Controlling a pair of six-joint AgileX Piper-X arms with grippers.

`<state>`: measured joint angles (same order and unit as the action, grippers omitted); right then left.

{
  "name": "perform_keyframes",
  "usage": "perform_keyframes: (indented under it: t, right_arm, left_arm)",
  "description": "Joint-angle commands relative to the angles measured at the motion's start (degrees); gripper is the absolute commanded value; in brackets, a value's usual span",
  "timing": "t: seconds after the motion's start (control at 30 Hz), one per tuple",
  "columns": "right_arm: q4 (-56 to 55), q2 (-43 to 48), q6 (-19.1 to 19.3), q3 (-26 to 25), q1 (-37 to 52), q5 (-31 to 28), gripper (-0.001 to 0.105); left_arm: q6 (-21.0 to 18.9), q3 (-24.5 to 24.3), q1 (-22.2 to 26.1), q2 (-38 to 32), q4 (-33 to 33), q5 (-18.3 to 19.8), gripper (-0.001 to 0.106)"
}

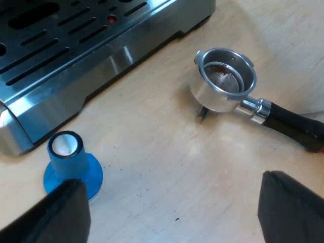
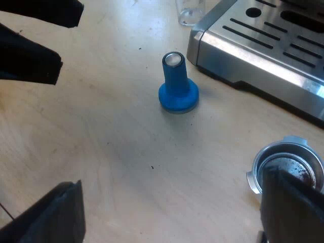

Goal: Grind coffee beans and then tamp

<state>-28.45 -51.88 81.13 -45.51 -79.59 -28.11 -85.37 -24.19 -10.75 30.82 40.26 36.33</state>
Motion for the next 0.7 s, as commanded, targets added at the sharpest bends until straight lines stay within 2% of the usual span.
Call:
perform_keyframes:
  t: [0.03,0.23,0.5,0.7]
  right_arm:
    - [0.78,0.3,1.1,-0.5,0.1,-0.42,0.072]
    - [1.57,0.3,1.1,-0.5,0.1,-3.47,0.072]
    - [2.23,0.3,1.1,-0.5,0.1,-5.47,0.072]
    - [2.7,0.3,1.1,-0.5,0.1,-5.53,0.072]
  left_arm:
    - [0.3,-0.12,-0.22,-0.39,-1.14,-0.55,0.07]
    - [0.3,-0.12,-0.22,-0.39,-3.94,-2.38,0.07]
    - [0.3,-0.12,-0.22,2.55,-9.07,-9.79,0.07]
    - [0.3,-0.12,-0.22,7.16,-12.15,-11.05,0.07]
